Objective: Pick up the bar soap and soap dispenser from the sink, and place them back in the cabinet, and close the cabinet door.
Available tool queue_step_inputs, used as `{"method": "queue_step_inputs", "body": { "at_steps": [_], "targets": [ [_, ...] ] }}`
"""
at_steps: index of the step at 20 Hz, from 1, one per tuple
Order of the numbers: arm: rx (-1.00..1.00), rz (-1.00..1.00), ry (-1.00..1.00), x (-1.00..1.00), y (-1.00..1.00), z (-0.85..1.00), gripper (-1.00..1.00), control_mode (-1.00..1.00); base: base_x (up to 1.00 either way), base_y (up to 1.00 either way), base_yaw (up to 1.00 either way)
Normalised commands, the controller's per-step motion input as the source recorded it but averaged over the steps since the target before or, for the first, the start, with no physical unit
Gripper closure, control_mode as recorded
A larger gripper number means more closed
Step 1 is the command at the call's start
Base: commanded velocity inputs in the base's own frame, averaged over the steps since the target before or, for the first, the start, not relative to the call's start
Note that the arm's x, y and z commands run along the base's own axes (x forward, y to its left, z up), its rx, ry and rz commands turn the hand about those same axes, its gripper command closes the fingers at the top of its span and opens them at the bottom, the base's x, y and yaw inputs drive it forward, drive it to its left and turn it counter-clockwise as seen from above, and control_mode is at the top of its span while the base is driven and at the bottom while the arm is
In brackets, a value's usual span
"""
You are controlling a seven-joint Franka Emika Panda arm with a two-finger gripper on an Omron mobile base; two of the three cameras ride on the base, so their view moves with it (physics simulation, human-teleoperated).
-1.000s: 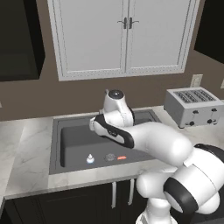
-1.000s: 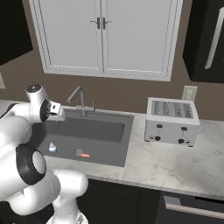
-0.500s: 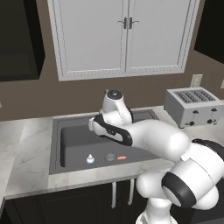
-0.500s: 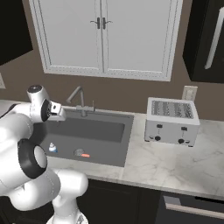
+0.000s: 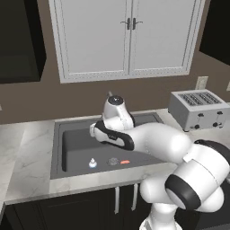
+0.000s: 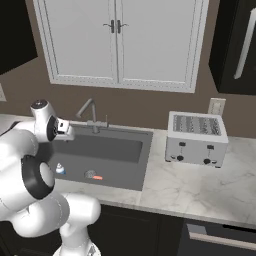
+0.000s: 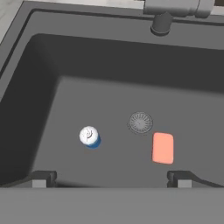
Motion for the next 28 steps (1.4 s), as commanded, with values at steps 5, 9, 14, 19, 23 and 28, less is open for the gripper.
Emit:
{"method": "queue_step_inputs", "body": {
  "at_steps": [5, 9, 14, 19, 23, 28],
  "targets": [
    [0.00, 0.00, 0.00, 0.00, 0.03, -0.22, -1.00, -1.00, 0.00, 0.00, 0.00],
    [0.00, 0.00, 0.00, 0.01, 0.02, -0.23, -1.00, -1.00, 0.00, 0.00, 0.00],
    [-0.02, 0.00, 0.00, 0.05, 0.04, -0.22, -1.00, -1.00, 0.00, 0.00, 0.00],
    [0.00, 0.00, 0.00, 0.08, 0.06, -0.16, -1.00, -1.00, 0.00, 0.00, 0.00],
    [0.00, 0.00, 0.00, 0.08, 0.03, -0.11, -1.00, -1.00, 0.00, 0.00, 0.00],
    [0.00, 0.00, 0.00, 0.07, 0.00, -0.11, -1.00, -1.00, 0.00, 0.00, 0.00]
  ]
}}
